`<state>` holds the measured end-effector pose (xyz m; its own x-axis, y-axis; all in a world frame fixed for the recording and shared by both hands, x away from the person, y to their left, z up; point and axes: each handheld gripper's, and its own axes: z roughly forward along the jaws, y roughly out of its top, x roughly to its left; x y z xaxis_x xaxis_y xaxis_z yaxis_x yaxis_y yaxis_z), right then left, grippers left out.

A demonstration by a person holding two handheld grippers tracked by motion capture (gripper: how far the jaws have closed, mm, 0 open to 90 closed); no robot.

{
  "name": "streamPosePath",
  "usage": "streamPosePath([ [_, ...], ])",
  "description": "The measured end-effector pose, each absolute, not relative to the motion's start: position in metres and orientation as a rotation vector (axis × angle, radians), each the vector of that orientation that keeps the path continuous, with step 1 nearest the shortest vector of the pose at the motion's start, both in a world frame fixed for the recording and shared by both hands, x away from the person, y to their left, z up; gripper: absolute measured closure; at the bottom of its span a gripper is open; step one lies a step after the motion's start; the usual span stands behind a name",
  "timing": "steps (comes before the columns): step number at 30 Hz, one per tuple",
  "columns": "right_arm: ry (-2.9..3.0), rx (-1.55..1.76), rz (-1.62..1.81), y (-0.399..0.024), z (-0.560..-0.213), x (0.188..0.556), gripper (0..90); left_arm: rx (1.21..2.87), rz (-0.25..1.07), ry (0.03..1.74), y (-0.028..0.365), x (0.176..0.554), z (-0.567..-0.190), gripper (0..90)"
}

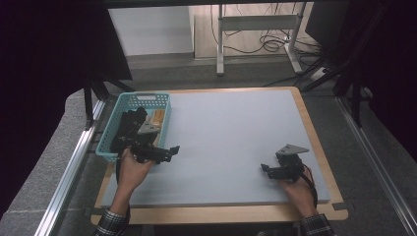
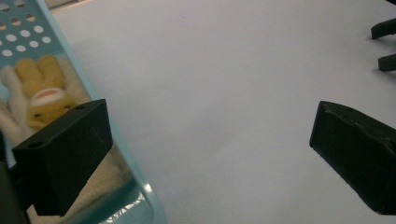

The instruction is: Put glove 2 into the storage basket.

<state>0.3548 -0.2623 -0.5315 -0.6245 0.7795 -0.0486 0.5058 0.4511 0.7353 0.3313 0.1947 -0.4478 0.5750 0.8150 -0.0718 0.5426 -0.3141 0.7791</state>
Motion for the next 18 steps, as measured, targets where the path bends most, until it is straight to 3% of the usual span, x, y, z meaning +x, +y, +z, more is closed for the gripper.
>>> streamPosePath([
  [18, 2.326, 1.086, 0.988, -0.262, -0.531, 0.355, 21.2, 2.017, 0.397, 0.99, 0.158, 0.323, -0.469, 0.0],
])
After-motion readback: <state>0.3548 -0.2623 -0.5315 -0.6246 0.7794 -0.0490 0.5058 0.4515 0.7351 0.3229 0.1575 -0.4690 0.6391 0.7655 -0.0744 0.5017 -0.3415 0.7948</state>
